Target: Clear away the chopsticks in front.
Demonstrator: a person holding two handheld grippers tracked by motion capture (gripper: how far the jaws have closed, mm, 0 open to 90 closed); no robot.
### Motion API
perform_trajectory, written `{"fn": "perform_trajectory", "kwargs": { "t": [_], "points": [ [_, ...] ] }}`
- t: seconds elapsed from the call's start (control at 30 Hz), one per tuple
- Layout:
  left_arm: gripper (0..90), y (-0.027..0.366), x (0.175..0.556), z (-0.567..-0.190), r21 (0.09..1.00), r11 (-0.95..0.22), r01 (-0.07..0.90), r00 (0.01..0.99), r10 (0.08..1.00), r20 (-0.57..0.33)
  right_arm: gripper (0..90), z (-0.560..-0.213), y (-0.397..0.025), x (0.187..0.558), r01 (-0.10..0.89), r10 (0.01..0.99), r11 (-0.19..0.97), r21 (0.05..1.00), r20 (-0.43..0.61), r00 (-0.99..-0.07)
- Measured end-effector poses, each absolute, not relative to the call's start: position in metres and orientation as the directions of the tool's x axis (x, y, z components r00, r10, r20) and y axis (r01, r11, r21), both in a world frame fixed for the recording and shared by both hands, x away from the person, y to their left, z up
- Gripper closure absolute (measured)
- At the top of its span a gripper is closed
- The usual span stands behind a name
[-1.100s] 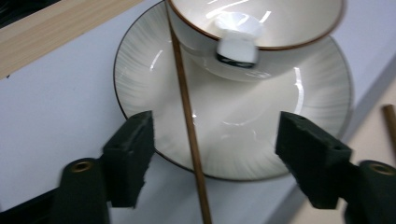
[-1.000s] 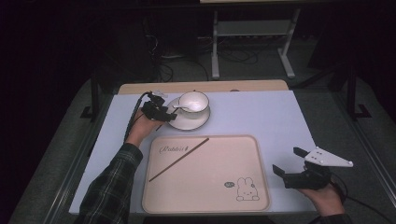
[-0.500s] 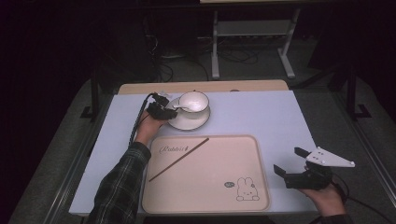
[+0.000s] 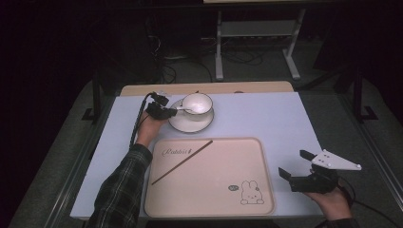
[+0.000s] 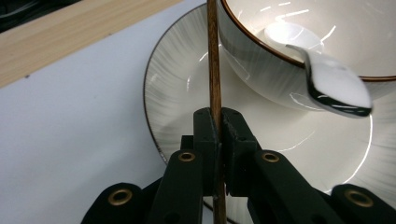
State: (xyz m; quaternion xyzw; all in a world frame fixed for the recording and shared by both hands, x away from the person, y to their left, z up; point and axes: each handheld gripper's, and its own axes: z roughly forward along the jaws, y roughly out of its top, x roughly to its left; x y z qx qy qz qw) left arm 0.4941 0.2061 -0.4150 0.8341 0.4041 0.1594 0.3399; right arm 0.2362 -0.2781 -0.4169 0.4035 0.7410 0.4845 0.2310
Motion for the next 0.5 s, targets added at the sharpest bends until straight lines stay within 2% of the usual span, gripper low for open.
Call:
{"fn": "perform_trajectory", "kwargs": {
  "t": [0.5],
  "points": [
    [85.0,0.242,0.470,-0.387,0.690,-0.433,0.580,0.597,0.802,0.002,0.0,-0.416,-0.277,0.235,0.373,0.823,0.208,0.904,0.045,-0.567]
  ]
}}
